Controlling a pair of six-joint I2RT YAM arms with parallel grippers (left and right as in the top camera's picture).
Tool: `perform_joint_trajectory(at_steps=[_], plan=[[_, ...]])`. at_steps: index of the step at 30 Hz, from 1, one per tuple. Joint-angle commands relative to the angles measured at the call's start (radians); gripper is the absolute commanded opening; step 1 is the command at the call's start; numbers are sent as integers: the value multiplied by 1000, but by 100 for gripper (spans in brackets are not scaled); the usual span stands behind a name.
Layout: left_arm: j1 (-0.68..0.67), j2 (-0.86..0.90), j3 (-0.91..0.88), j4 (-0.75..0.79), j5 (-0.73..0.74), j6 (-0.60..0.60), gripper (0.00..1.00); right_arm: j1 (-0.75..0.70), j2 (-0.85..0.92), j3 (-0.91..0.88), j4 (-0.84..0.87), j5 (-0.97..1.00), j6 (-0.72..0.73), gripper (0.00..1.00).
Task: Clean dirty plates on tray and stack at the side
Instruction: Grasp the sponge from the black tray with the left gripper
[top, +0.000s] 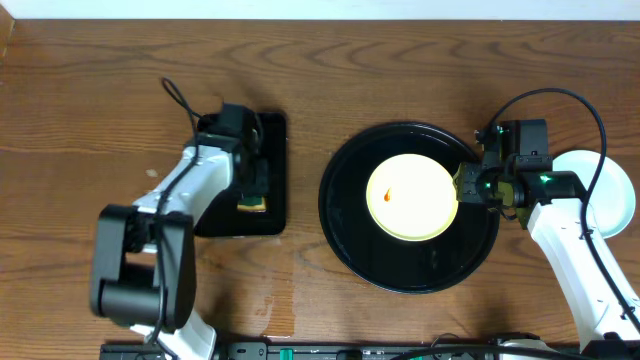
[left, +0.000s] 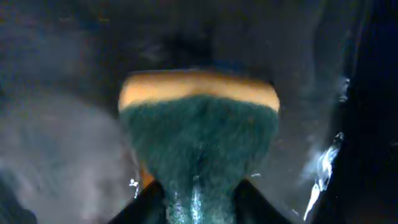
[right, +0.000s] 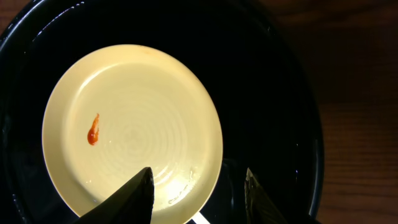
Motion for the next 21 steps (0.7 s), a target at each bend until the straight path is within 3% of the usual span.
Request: perform_joint_trajectory(at_steps=[1, 4, 10, 16, 21], plan=[[-11, 37, -13, 14, -5, 25, 20, 5, -5, 6, 2, -5, -8, 45], [-11, 37, -13, 24, -5, 26, 8, 5, -5, 6, 2, -5, -8, 45], [-11, 6, 64, -71, -5, 25, 7, 5, -5, 6, 6, -5, -10, 45], [-16, -93, 225, -227, 0, 8, 7, 6, 2, 5, 47, -5, -39, 33], [-56, -150, 292, -243, 68, -46, 7, 8, 64, 5, 50, -40, -131, 29]])
